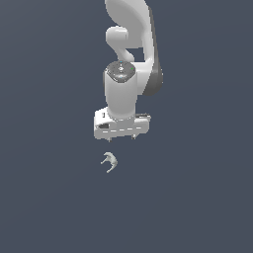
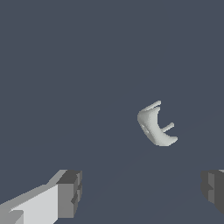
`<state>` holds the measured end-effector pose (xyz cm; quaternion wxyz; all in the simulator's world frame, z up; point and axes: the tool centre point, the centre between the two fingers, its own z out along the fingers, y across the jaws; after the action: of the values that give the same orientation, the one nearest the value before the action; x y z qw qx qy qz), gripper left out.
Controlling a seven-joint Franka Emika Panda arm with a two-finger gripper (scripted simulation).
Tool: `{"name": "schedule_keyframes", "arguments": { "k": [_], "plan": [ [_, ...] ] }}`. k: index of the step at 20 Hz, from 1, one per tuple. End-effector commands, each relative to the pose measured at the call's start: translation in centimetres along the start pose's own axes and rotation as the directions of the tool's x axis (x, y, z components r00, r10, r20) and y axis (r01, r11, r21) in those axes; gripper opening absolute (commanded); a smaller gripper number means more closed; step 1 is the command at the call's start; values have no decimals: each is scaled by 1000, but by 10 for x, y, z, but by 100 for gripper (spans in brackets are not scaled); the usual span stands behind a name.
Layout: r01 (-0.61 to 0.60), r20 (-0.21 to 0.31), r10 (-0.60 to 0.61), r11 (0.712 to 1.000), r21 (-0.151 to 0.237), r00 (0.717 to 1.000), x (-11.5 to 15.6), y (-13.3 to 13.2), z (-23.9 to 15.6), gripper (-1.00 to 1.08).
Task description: Pick up the object and move it to a goal position.
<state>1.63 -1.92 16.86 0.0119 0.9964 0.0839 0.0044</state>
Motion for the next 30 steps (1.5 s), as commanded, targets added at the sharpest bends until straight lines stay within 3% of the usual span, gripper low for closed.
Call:
{"name": "schedule_keyframes", "arguments": {
  "k": [1, 8, 17, 24, 30],
  "plan": [
    [46, 2, -46, 999, 0, 999, 3, 6, 6, 100],
    [203, 4, -203, 979, 5, 979, 14, 26, 29, 100],
    [389, 1, -389, 921, 16, 921, 24, 52, 59, 100],
    [473, -4, -473, 881, 22, 881, 28, 64, 74, 100],
    [503, -6, -503, 864, 24, 864, 29, 69, 80, 100]
  ]
}}
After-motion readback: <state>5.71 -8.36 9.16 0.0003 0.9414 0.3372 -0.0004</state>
